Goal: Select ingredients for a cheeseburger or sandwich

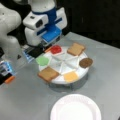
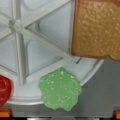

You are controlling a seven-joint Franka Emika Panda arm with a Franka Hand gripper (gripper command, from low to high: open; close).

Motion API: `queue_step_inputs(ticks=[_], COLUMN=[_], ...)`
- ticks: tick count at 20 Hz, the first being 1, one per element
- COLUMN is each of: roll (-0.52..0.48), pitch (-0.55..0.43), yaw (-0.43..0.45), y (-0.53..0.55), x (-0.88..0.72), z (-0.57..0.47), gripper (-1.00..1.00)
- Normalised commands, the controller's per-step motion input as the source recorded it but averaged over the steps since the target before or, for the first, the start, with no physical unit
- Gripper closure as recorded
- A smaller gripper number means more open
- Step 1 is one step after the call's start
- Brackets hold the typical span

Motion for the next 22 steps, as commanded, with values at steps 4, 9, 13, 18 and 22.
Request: queue_step_inputs(ticks=[4, 9, 13, 18, 22], roll=[0.047, 0.084, 0.121, 0.066, 0.063], pitch=[0.055, -0.020, -0.061, -0.048, -0.039], yaw=[0.054, 0.071, 0.075, 0.043, 0.051], y=[-0.10, -0.33, -0.49, -0.37, -0.25], x=[-0.02, -0.13, -0.23, -0.20, -0.11], z=[-0.02, -0.11, -0.17, -0.19, -0.13], gripper=[-1.00, -1.00, -1.00, -1.00, -1.00])
